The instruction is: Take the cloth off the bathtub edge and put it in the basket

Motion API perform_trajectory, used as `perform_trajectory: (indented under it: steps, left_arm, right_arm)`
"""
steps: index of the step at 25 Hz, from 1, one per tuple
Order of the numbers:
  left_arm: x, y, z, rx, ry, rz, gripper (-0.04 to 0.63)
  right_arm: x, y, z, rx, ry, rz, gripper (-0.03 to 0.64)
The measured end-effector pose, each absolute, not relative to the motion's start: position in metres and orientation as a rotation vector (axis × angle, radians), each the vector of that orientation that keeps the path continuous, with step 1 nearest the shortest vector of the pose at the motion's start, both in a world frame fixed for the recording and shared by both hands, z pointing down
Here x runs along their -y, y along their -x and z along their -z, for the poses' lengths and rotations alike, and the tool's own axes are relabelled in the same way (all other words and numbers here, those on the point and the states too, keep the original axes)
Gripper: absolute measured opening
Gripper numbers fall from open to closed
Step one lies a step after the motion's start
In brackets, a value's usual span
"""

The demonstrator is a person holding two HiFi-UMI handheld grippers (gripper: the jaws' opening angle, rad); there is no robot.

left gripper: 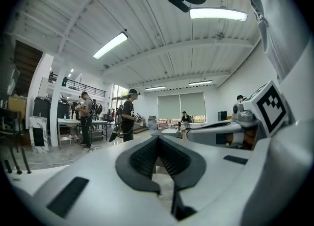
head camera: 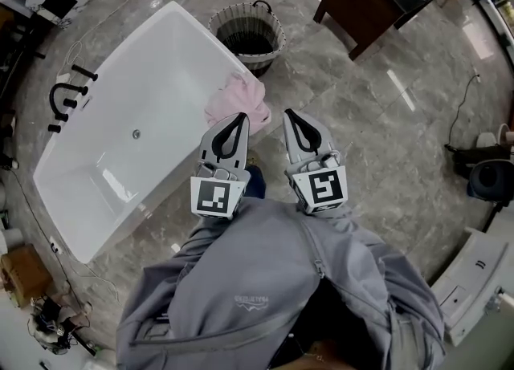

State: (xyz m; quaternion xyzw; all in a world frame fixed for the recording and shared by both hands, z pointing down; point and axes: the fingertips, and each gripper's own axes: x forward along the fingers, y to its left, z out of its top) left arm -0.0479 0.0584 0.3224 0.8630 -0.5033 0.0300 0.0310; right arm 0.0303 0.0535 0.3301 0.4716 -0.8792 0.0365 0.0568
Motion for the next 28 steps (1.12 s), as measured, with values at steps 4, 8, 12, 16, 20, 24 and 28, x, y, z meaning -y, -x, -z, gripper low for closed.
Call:
perform_trajectory:
  steps: [4, 8, 12, 16, 20, 24, 28]
  left_arm:
    - [-0.02, 0.057, -0.333, 1.519, -2.667, -0.12, 0.006]
    - [0.007, 0.069, -0.343, 1.49, -2.664, -0.135, 0.006]
    - [0.027, 0.081, -0.349, 1.485, -2.64, -0.121, 0.006]
    - [0.041, 0.091, -0.362, 1.486, -2.601, -0.13, 0.006]
    - [0.052, 0.096, -0.372, 1.486, -2.565, -0.142, 0.006]
    - [0.058, 0.097, -0.378, 1.498, -2.536, -0.148, 0.006]
    - [0.065, 0.093, -0.377, 1.481, -2.537, -0.145, 0.008]
  right_arm:
    - [-0.011, -0.025, -0.34, 2.642, -1.462, -0.137, 0.005]
    - [0.015, -0.016, -0.35, 2.626, -1.469, -0.151, 0.005]
    - [0.032, -0.009, -0.356, 2.597, -1.473, -0.155, 0.005]
    - [0.042, -0.001, -0.364, 2.579, -1.44, -0.177, 0.005]
    - [0.052, 0.0, -0.368, 2.566, -1.416, -0.196, 0.005]
    - [0.06, -0.001, -0.372, 2.574, -1.364, -0.186, 0.005]
    - [0.068, 0.0, -0.374, 2.596, -1.323, -0.171, 0.005]
